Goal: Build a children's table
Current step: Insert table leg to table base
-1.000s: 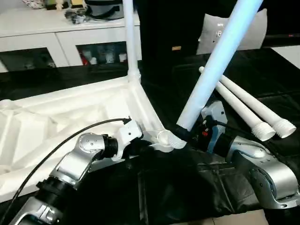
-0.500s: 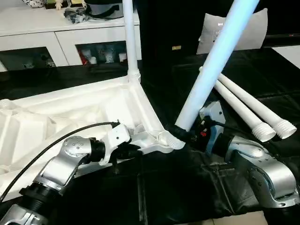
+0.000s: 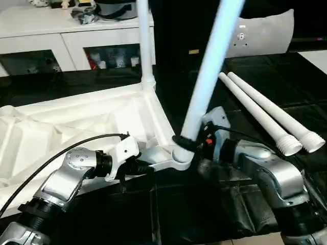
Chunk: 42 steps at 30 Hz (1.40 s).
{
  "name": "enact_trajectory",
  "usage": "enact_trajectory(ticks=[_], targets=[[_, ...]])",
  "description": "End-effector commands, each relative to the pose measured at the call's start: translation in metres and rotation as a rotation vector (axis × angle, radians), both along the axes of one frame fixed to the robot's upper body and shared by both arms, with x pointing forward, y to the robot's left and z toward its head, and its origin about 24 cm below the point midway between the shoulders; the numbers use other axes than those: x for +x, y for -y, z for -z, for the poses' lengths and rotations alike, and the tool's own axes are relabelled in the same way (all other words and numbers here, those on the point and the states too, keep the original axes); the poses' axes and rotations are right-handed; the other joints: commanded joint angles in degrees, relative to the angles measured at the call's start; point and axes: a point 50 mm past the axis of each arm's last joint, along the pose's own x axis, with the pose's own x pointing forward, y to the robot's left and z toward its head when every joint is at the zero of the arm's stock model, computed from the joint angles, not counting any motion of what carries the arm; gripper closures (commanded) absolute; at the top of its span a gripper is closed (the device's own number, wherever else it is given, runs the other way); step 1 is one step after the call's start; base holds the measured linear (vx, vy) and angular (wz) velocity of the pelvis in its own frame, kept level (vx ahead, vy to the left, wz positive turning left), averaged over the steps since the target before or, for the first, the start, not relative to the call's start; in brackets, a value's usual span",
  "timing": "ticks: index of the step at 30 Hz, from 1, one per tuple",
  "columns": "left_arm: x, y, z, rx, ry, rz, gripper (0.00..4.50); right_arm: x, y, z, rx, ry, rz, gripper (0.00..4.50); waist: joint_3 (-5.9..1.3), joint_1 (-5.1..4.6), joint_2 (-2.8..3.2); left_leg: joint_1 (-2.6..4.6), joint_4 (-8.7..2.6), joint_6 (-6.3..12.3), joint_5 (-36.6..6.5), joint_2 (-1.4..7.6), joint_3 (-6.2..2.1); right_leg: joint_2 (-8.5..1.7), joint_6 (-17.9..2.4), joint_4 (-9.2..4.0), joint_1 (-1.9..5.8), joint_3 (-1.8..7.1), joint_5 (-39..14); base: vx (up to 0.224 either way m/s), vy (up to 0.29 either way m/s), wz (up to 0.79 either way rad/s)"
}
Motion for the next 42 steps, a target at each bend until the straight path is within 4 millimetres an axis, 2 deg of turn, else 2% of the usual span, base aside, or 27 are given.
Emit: enact_trajectory(ticks=[1, 2, 8, 10, 11, 12, 13, 14, 15, 16, 17, 18, 19, 20, 21, 23, 24, 25, 26, 32, 33, 34, 35, 38, 40, 41, 42], targets=[[0.000, 0.005, -0.004, 0.003, 0.010, 0.067, 4.50, 0.001, -0.001, 0.001, -0.006, -0.013, -0.017, 2.59, -3.49, -0.22, -0.63, 1.27, -4.01, -0.75, -10.9, 0.89, 0.62, -1.28, -12.4, -3.39, 1.67, 0.81, -4.5, 0.000, 0.000, 0.00], [0.000, 0.005, -0.004, 0.009, 0.012, 0.069, 4.50, 0.001, -0.001, 0.001, -0.006, -0.021, -0.022, 2.59, -3.47, -0.23, -0.94, 1.26, -4.08, -0.82, -11.0, 0.93, 0.64, -1.26, -12.3, -3.44, 1.70, 0.81, -4.7, 0.000, 0.000, 0.00], [0.005, 0.008, -0.007, 0.018, 0.046, 0.107, 4.50, -0.001, 0.002, 0.004, -0.035, -0.047, -0.043, 2.59, -3.46, -0.04, -0.88, 1.33, -4.12, -1.23, -11.7, 0.93, 0.63, -1.35, -11.9, -3.51, 1.64, 0.85, -5.9, 0.000, 0.000, 0.00], [0.010, 0.013, -0.011, 0.020, 0.078, 0.150, 4.50, -0.002, 0.007, 0.006, -0.052, -0.057, -0.035, 2.59, -3.44, 0.14, -0.80, 1.50, -4.09, -1.38, -12.0, 0.90, 0.69, -1.29, -11.6, -3.70, 1.52, 0.89, -6.4, 0.000, 0.000, 0.00], [0.012, 0.016, -0.012, 0.020, 0.092, 0.162, 4.50, -0.003, 0.009, 0.007, -0.056, -0.059, -0.033, 2.59, -3.51, 0.46, -0.32, 1.52, -4.09, -1.71, -12.0, 0.94, 0.61, -1.38, -11.6, -3.58, 1.54, 0.90, -6.1, 0.000, 0.000, 0.00], [0.015, 0.018, -0.014, 0.021, 0.105, 0.172, 4.50, -0.004, 0.010, 0.007, -0.060, -0.061, -0.032, 2.59, -3.52, 0.47, -0.17, 1.56, -4.06, -1.95, -12.2, 0.94, 0.65, -1.35, -11.5, -3.61, 1.51, 0.91, -6.0, 0.000, 0.000, 0.00], [0.016, 0.020, -0.015, 0.019, 0.114, 0.181, 4.50, -0.005, 0.012, 0.008, -0.064, -0.063, -0.030, 2.59, -3.59, 0.67, -0.52, 1.53, -4.02, -2.13, -12.2, 0.97, 0.63, -1.39, -11.5, -3.55, 1.66, 0.92, -5.3, 0.000, 0.000, 0.00], [0.019, 0.023, -0.017, 0.014, 0.132, 0.193, 4.50, -0.007, 0.014, 0.008, -0.069, -0.066, -0.028, 2.59, -3.52, 0.78, -0.58, 1.50, -4.09, -2.12, -12.2, 0.98, 0.63, -1.38, -11.4, -3.64, 1.66, 0.93, -5.3, 0.000, 0.000, 0.00], [0.022, 0.028, -0.021, 0.003, 0.156, 0.212, 4.50, -0.009, 0.017, 0.008, -0.074, -0.069, -0.025, 2.59, -3.67, 1.11, 0.48, 1.75, -4.01, -2.55, -12.5, 1.00, 0.53, -1.49, -11.4, -3.45, 1.52, 0.91, -5.3, 0.000, 0.000, 0.00], [0.023, 0.028, -0.021, 0.002, 0.158, 0.214, 4.50, -0.009, 0.017, 0.008, -0.074, -0.069, -0.024, 2.59, -3.56, 0.96, 0.03, 1.68, -4.06, -2.57, -12.8, 0.98, 0.63, -1.36, -11.3, -3.76, 1.53, 0.93, -5.2, 0.000, 0.000, 0.00], [0.025, 0.031, -0.023, -0.003, 0.170, 0.223, 4.50, -0.010, 0.020, 0.008, -0.078, -0.072, -0.020, 2.59, -3.79, 1.17, 0.68, 1.54, -4.00, -3.02, -12.5, 0.96, 0.39, -1.48, -11.6, -3.22, 1.81, 0.82, -3.4, 0.000, 0.000, 0.00], [0.027, 0.032, -0.025, -0.003, 0.183, 0.233, 4.50, -0.012, 0.021, 0.008, -0.081, -0.075, -0.018, 2.59, -3.62, 0.91, 0.19, 1.37, -4.09, -2.90, -12.8, 0.90, 0.49, -1.36, -11.4, -3.55, 1.87, 0.82, -3.3, 0.000, 0.000, 0.00], [0.028, 0.033, -0.025, -0.003, 0.184, 0.233, 4.50, -0.013, 0.022, 0.007, -0.081, -0.075, -0.018, 2.59, -3.82, 1.01, 0.51, 1.49, -3.93, -3.01, -12.6, 0.91, 0.40, -1.47, -11.8, -3.26, 1.94, 0.80, -2.3, 0.000, 0.000, 0.00], [0.029, 0.034, -0.026, -0.003, 0.185, 0.234, 4.50, -0.013, 0.023, 0.007, -0.082, -0.076, -0.016, 2.59, -3.71, 0.90, 0.24, 1.34, -3.98, -2.89, -12.5, 0.85, 0.46, -1.42, -11.8, -3.43, 2.03, 0.78, -2.2, 0.000, 0.000, 0.00], [0.031, 0.033, -0.024, 0.007, 0.167, 0.215, 4.50, -0.015, 0.025, 0.008, -0.084, -0.080, -0.014, 2.59, -3.82, 0.87, 0.46, 1.28, -3.92, -2.96, -12.2, 0.85, 0.34, -1.50, -12.1, -3.21, 2.21, 0.72, -1.6, 0.000, 0.000, 0.00], [0.032, 0.032, -0.023, 0.009, 0.155, 0.206, 4.50, -0.016, 0.025, 0.008, -0.084, -0.081, -0.014, 2.59, -3.81, 0.72, 0.28, 1.26, -3.86, -2.73, -11.8, 0.84, 0.40, -1.44, -12.4, -3.24, 2.22, 0.68, -1.0, 0.000, 0.000, 0.00], [0.032, 0.030, -0.020, 0.023, 0.134, 0.188, 4.50, -0.016, 0.025, 0.009, -0.085, -0.086, -0.015, 2.59, -3.91, 0.72, 1.24, 1.36, -3.78, -2.93, -12.0, 0.85, 0.32, -1.51, -12.7, -3.05, 2.15, 0.64, -0.8, 0.000, 0.000, 0.00], [0.031, 0.028, -0.017, 0.032, 0.120, 0.176, 4.50, -0.016, 0.025, 0.010, -0.086, -0.089, -0.017, 2.59, -3.77, 0.54, 0.78, 1.34, -3.84, -2.85, -12.4, 0.87, 0.41, -1.42, -12.8, -3.36, 2.11, 0.63, -0.9, 0.000, 0.000, 0.00], [0.030, 0.024, -0.013, 0.047, 0.094, 0.158, 4.50, -0.017, 0.024, 0.011, -0.088, -0.095, -0.024, 2.59, -3.77, 0.44, 0.61, 1.36, -3.86, -2.82, -12.9, 0.85, 0.40, -1.39, -13.1, -3.26, 2.23, 0.62, -1.3, 0.000, 0.000, 0.00], [0.020, 0.008, -0.002, 0.080, -0.021, 0.075, 4.50, -0.012, 0.022, 0.018, -0.050, -0.137, -0.029, 2.59, -3.63, -0.15, 0.49, 1.27, -4.15, -2.33, -14.4, 1.02, 0.34, -1.56, -13.7, -3.36, 2.17, 0.59, -4.7, 0.000, 0.000, 0.00], [0.017, 0.006, -0.001, 0.079, -0.039, 0.068, 4.50, -0.012, 0.023, 0.020, -0.041, -0.145, -0.023, 2.59, -3.57, -0.40, -0.38, 1.25, -4.18, -1.97, -14.5, 1.01, 0.43, -1.47, -13.7, -3.61, 2.16, 0.58, -5.2, 0.000, 0.000, 0.00], [0.017, 0.006, -0.001, 0.079, -0.039, 0.068, 4.50, -0.012, 0.023, 0.020, -0.041, -0.145, -0.023, 2.59, -3.70, -0.34, 0.00, 1.30, -4.09, -1.85, -13.9, 1.03, 0.34, -1.57, -14.0, -3.32, 2.19, 0.60, -4.7, 0.000, 0.000, 0.00], [0.014, 0.005, 0.000, 0.080, -0.064, 0.064, 4.50, -0.011, 0.024, 0.023, -0.013, -0.161, -0.012, 2.59, -3.63, -0.49, -0.31, 1.25, -4.11, -1.41, -13.0, 1.01, 0.48, -1.43, -14.0, -3.47, 2.15, 0.61, -4.1, 0.000, 0.000, 0.00], [0.011, 0.005, 0.001, 0.080, -0.082, 0.063, 4.50, -0.012, 0.026, 0.026, 0.019, -0.177, 0.001, 2.59, -3.64, -0.70, -0.04, 1.21, -4.02, -0.88, -12.4, 0.92, 0.51, -1.42, -14.2, -3.45, 2.13, 0.58, -3.7, 0.000, 0.000, 0.00], [0.009, 0.005, 0.001, 0.074, -0.076, 0.054, 4.50, -0.014, 0.033, 0.037, 0.066, -0.201, 0.040, 2.59, -3.60, -0.87, -0.38, 1.17, -4.06, -0.60, -12.7, 0.97, 0.57, -1.50, -14.4, -3.57, 2.12, 0.59, -4.3, 0.000, 0.000, 0.00], [0.008, 0.006, 0.001, 0.071, -0.072, 0.050, 4.50, -0.015, 0.034, 0.039, 0.077, -0.203, 0.049, 2.59, -3.55, -0.89, -0.13, 1.17, -4.09, -0.51, -13.3, 0.95, 0.58, -1.56, -14.3, -3.71, 2.00, 0.60, -5.1, 0.000, 0.000, 0.00], [0.008, 0.006, 0.000, 0.069, -0.069, 0.046, 4.50, -0.016, 0.035, 0.041, 0.083, -0.203, 0.053, 2.59, -3.57, -0.98, -0.24, 1.16, -4.17, -0.48, -13.2, 0.99, 0.51, -1.49, -14.1, -3.73, 2.12, 0.55, -5.1, 0.000, 0.000, 0.00]])
